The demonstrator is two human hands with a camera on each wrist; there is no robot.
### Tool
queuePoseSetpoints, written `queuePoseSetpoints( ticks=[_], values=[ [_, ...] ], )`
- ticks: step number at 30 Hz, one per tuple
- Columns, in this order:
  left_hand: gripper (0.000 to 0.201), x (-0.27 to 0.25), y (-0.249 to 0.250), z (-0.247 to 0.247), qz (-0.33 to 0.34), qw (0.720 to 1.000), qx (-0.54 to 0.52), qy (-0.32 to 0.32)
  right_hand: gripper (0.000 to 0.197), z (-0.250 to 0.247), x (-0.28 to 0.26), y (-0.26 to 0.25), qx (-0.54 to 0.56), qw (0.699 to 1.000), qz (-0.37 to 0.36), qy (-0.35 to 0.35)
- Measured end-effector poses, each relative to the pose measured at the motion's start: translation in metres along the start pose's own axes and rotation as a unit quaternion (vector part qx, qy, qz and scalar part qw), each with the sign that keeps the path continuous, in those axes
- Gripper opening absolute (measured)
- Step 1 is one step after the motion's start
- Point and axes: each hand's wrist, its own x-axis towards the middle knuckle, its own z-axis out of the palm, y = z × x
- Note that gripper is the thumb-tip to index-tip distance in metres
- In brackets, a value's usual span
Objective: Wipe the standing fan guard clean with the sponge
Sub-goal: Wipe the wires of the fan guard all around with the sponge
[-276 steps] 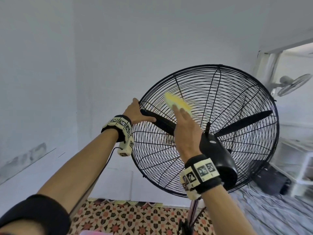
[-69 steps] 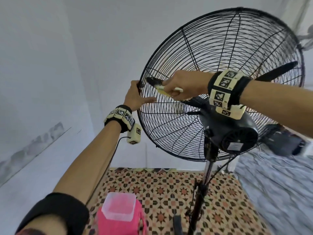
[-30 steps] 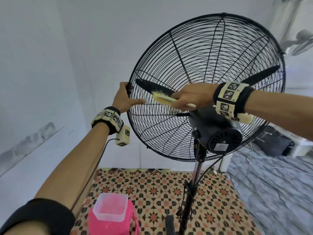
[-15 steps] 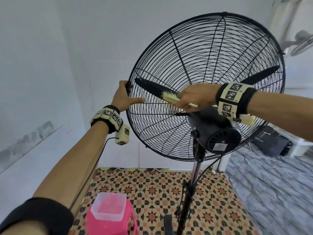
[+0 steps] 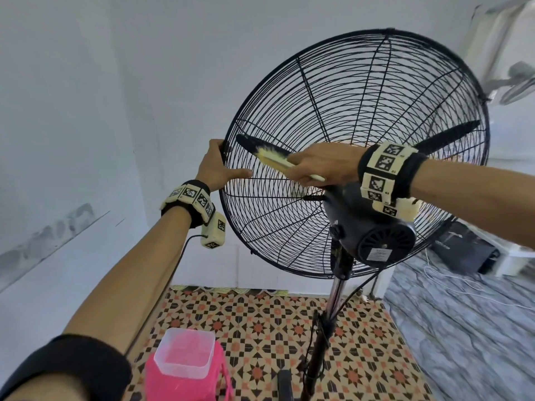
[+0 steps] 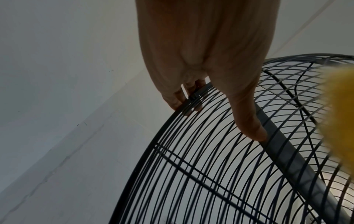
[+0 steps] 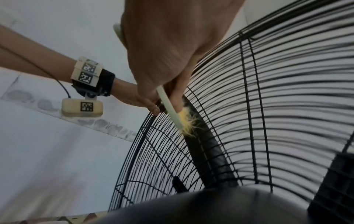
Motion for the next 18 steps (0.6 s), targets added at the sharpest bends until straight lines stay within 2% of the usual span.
queuePoseSetpoints(
  ticks=[1, 3, 5, 7, 9, 15, 16, 18],
  values=[
    [0.107, 0.000, -0.001, -0.001, 0.001, 1.000, -0.001, -0.001, 0.005, 0.001, 0.001, 0.000, -0.002, 0.999, -0.001, 0.035],
    [0.109, -0.002, -0.002, 0.000, 0.006, 1.000, -0.004, -0.001, 0.006, 0.002, 0.003, 0.000, -0.001, 0.998, 0.001, 0.064],
    [0.112, -0.005, -0.001, 0.000, 0.017, 1.000, -0.011, 0.001, 0.002, 0.005, 0.003, 0.001, 0.002, 0.999, 0.017, 0.038],
    [0.111, -0.005, 0.000, 0.001, 0.023, 1.000, -0.015, 0.005, 0.008, 0.005, 0.005, -0.001, -0.009, 0.999, 0.040, -0.031],
    [0.107, -0.004, 0.000, 0.002, 0.018, 1.000, -0.015, 0.007, 0.014, -0.001, 0.011, -0.008, -0.003, 0.996, 0.056, -0.063],
    [0.104, -0.003, -0.006, 0.000, 0.023, 1.000, -0.004, 0.013, 0.025, -0.016, 0.029, -0.016, 0.009, 0.998, 0.044, 0.040],
    [0.104, -0.003, -0.007, -0.001, 0.026, 1.000, -0.005, 0.010, 0.022, -0.015, 0.027, -0.017, -0.001, 0.998, 0.047, 0.034],
    [0.103, -0.003, -0.007, -0.005, 0.034, 0.999, -0.001, -0.005, 0.005, -0.015, 0.027, -0.019, -0.025, 0.997, 0.074, -0.022]
  ],
)
